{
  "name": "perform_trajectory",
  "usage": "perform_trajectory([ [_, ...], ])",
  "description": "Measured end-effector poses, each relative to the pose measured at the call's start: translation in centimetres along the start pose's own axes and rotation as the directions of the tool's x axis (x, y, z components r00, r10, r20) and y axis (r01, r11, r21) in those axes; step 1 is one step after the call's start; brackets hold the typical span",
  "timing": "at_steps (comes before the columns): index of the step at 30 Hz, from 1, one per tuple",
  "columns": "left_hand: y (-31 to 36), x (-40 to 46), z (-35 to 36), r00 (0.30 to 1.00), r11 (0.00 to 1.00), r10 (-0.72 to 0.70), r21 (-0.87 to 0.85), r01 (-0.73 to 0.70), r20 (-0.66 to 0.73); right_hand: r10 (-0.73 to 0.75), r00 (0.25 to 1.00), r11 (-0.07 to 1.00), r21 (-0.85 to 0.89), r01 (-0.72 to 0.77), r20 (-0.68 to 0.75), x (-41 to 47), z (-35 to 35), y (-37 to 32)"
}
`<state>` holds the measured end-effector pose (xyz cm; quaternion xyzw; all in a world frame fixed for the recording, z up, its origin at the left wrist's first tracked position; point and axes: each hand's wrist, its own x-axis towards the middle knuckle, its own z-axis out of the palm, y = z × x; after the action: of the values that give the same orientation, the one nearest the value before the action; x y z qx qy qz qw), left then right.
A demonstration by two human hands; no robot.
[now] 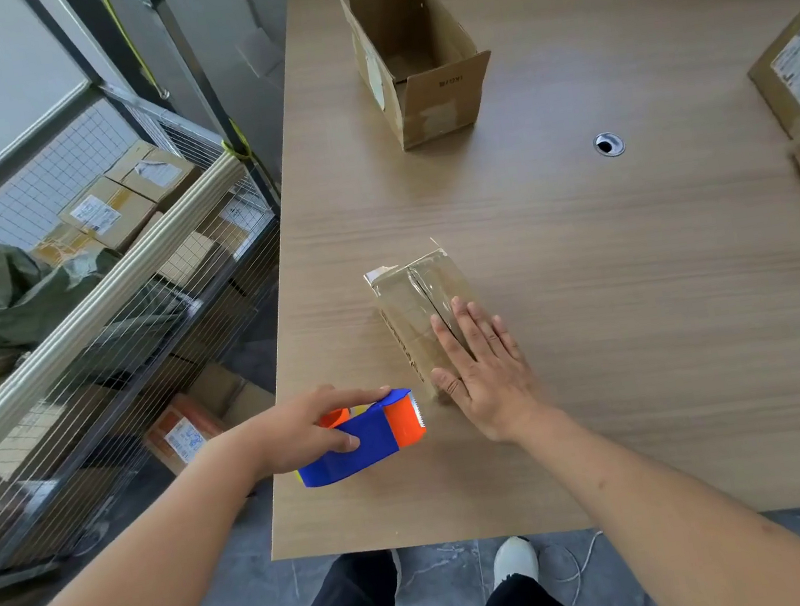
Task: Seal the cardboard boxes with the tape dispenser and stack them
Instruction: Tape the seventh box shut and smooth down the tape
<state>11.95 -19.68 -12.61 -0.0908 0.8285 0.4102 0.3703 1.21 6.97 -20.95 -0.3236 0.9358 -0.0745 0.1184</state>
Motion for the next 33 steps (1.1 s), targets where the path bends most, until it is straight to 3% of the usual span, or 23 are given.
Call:
perform_trajectory([
  [13,1.5,1.7,2.6,0.999,0.996,-0.046,0.076,0.048,-0.025,0.008,0.998,1.000,0.006,-0.009,0.070,0.3,-1.0,-0.3],
  [19,1.1,2.3,2.6,0.987,0.980,-0.160,0.114,0.163,-0.029,0.010,0.994,1.000,0.024,-0.013,0.110,0.4,-1.5,-0.4],
  [22,0.0,1.1,2.7,0.994,0.991,-0.108,0.080,0.110,-0.024,0.015,0.994,1.000,0.024,-0.017,0.105,0.4,-1.6,-0.4],
  [24,-0.5,0.6,2.9,0.992,0.991,-0.066,0.108,0.078,-0.106,0.021,0.994,0.999,0.039,-0.026,0.111,0.3,-1.7,-0.5],
  [28,-0.2,1.2,3.4,0.946,0.958,-0.060,0.246,0.144,-0.319,0.037,0.992,0.995,0.087,-0.048,0.119,0.2,-2.3,-1.0],
  [33,0.1,2.7,4.4,0.884,0.899,0.037,0.401,0.175,-0.467,0.053,0.996,0.998,0.034,-0.056,0.078,0.0,-2.2,-1.6],
])
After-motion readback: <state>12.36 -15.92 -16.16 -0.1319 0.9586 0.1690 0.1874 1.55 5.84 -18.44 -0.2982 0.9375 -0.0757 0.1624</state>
